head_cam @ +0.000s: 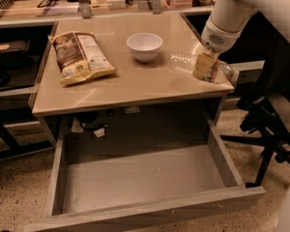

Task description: Pick water bottle from top drawer and place on counter

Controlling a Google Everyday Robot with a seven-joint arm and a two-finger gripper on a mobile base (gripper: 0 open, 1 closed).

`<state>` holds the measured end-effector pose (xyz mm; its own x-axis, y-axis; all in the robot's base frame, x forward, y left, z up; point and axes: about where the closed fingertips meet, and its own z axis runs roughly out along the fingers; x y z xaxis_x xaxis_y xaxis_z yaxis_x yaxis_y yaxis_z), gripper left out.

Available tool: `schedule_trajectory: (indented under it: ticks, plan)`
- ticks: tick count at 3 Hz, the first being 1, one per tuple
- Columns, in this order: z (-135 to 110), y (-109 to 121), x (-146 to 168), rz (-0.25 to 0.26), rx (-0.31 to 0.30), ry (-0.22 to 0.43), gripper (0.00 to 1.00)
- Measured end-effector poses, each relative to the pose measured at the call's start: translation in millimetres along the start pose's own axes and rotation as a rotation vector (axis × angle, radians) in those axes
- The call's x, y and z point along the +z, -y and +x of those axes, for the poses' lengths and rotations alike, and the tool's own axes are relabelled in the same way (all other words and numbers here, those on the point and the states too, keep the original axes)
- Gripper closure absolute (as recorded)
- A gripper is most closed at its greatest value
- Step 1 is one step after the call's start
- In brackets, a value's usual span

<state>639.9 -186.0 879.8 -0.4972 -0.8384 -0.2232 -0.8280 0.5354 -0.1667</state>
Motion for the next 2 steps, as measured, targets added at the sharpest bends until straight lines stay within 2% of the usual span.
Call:
schedule_trajectory:
  ticks: [2]
  plan:
    - [-15,33,24,-0.003,0.019,-0.039,1.0]
